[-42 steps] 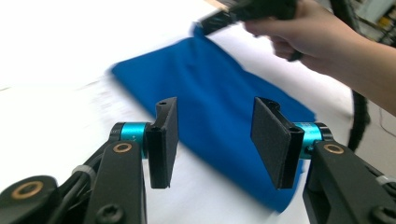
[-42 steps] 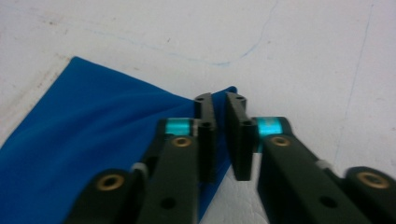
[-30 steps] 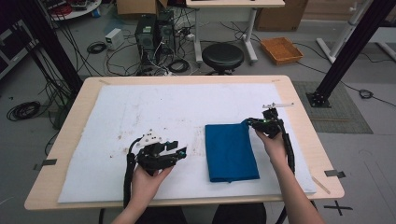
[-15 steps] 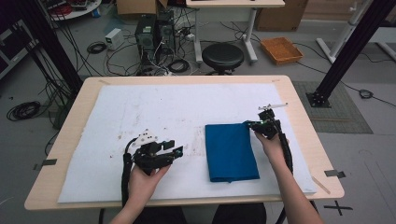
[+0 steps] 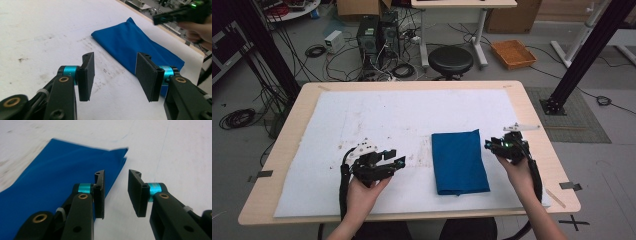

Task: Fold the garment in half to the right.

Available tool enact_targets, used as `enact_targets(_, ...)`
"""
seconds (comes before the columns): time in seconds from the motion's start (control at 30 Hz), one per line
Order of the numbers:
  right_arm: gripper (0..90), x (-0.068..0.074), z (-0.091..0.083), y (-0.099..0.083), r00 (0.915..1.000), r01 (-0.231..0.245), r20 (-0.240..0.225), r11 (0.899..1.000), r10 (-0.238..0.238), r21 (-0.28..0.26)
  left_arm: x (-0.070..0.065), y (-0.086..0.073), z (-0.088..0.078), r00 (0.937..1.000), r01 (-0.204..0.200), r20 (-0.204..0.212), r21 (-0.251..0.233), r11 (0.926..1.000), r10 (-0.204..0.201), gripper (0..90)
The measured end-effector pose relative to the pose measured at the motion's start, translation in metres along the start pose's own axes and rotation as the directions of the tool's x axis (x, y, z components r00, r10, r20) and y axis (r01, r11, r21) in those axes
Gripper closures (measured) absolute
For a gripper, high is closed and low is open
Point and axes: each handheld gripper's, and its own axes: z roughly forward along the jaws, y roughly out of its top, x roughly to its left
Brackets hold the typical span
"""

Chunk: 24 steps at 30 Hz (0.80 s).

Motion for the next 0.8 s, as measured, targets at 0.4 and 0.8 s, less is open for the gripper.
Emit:
enact_targets(0.4,64.0,0.042,-0.043,-0.075,0.9920,0.007,-0.126,0.999,-0.001,0.052,0.005,0.001,-0.010,0.9994,-0.014,-0.033,-0.026,0.9996,0.013,47.9)
enact_targets(0.8,88.1,0.044,-0.040,-0.082,0.9900,0.039,-0.139,0.994,-0.024,0.101,0.007,-0.002,-0.009,0.9993,-0.010,-0.035,-0.014,0.9998,0.010,47.9)
